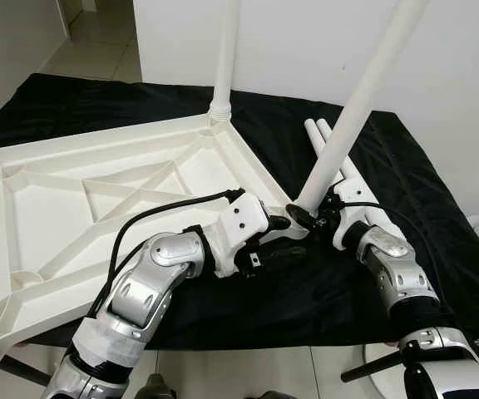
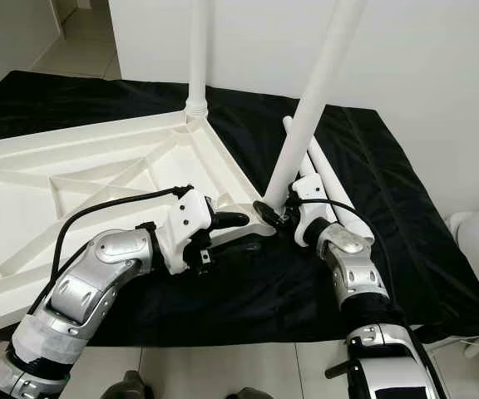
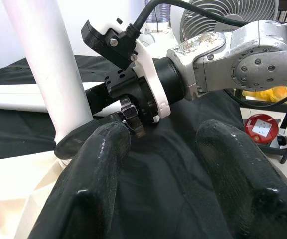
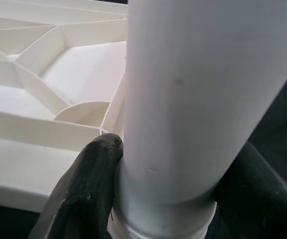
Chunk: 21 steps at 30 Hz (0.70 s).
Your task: Building children table
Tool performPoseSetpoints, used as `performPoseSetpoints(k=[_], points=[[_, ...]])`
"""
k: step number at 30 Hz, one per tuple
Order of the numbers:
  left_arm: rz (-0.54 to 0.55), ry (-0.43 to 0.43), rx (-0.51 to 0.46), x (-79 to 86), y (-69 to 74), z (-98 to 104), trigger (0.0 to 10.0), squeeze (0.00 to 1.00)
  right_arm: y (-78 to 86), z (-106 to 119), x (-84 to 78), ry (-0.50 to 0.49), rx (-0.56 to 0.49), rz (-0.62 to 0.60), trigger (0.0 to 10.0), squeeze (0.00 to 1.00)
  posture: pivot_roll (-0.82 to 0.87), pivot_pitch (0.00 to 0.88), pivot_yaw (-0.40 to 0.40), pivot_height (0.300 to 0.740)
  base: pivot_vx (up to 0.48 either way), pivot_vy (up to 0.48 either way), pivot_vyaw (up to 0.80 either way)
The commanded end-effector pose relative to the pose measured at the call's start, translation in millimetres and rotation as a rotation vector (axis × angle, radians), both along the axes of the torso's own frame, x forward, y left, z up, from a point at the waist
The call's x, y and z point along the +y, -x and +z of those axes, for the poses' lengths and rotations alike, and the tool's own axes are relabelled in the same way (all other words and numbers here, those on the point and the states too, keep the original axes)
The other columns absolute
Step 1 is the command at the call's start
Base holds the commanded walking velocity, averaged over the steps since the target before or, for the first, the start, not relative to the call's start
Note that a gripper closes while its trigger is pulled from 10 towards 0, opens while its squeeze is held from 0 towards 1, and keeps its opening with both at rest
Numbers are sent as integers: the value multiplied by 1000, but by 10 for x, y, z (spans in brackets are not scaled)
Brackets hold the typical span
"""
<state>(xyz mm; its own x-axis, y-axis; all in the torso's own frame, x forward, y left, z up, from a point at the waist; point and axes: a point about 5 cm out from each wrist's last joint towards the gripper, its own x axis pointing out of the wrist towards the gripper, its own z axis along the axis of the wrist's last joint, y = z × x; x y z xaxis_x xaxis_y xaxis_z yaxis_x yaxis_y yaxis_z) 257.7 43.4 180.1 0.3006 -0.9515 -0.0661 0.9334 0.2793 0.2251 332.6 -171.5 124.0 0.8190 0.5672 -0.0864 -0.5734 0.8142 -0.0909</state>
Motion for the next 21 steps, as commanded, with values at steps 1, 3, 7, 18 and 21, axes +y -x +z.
performPoseSetpoints(k=[1,3,7,18,21], points=[[32,9,2,-18,9,-6,10000,0,32,-105,19,-21,52,-61,10000,0,72,0,-112,740,0,0,0],[31,9,2,-19,13,-7,10000,0,35,-110,39,-25,51,-90,10000,0,70,0,-112,740,0,0,0],[29,9,5,-24,22,-14,10000,0,64,-122,141,-60,60,-164,10000,0,69,3,-113,740,0,0,0],[28,12,18,-26,37,-32,10000,0,147,-106,323,-192,74,-675,10000,0,55,7,-112,740,0,0,0],[26,14,19,-36,39,-31,10000,0,174,-72,463,-218,68,-736,10000,0,58,9,-114,740,0,0,0]])
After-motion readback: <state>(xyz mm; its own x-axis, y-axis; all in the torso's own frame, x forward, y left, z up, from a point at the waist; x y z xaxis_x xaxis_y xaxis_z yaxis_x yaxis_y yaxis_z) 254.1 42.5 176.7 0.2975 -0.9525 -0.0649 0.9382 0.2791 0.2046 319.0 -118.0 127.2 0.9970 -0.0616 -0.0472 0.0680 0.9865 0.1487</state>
